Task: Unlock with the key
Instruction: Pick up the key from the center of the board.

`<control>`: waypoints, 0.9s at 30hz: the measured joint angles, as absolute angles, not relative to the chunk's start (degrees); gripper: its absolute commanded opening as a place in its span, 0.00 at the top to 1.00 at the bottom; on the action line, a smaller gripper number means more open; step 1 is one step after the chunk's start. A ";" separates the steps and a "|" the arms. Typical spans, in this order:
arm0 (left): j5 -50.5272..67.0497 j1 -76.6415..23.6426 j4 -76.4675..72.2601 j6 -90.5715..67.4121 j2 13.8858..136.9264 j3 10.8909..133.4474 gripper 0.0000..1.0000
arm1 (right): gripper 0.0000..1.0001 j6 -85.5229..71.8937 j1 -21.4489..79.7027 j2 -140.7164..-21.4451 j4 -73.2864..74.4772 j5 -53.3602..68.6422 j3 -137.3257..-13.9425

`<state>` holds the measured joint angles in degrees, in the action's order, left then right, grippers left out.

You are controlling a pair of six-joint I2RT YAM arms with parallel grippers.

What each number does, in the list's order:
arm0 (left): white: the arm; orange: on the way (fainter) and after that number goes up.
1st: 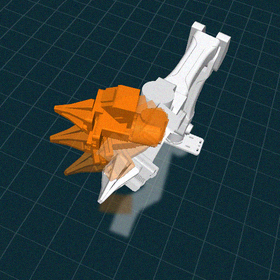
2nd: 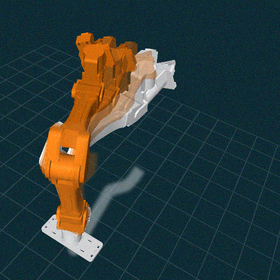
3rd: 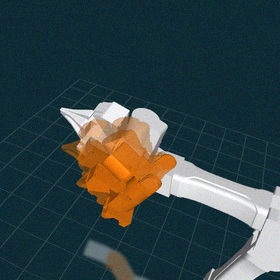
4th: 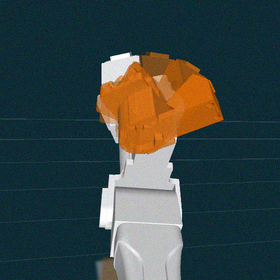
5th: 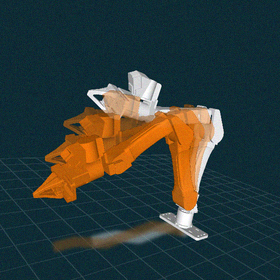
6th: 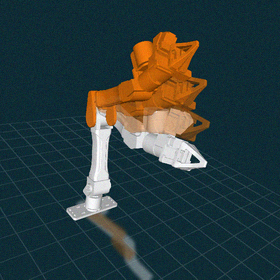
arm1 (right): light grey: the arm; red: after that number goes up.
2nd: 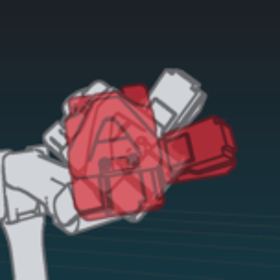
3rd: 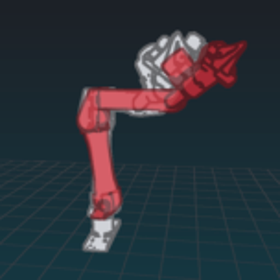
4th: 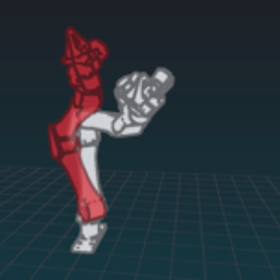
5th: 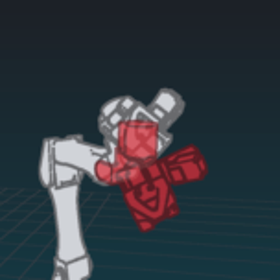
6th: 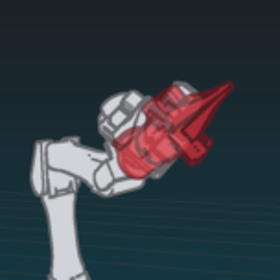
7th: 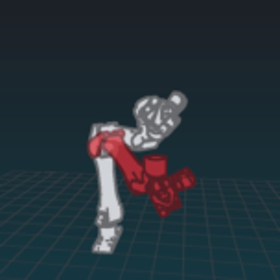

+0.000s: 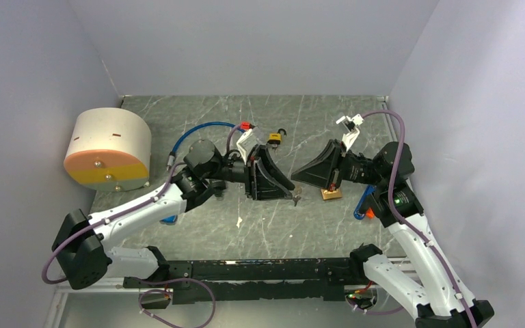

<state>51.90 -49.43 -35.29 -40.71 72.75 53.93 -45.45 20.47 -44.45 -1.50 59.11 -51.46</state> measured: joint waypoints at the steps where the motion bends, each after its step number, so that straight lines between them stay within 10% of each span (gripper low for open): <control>1: 51.70 -49.41 -35.27 -40.64 72.55 53.93 0.62 | 1.00 -45.43 20.47 -44.45 -1.50 59.11 -51.46; 18: 49.50 -48.80 -40.05 -50.81 75.59 54.00 0.75 | 1.00 -44.01 20.47 -45.17 0.05 59.07 -51.44; 27: 49.10 -48.29 -40.80 -53.47 76.71 54.00 0.97 | 1.00 -43.97 20.51 -46.06 -0.14 58.94 -51.40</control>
<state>49.10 -48.29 -40.80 -53.47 76.71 54.00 -43.97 20.51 -46.06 -0.14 58.94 -51.40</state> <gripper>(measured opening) 0.037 0.009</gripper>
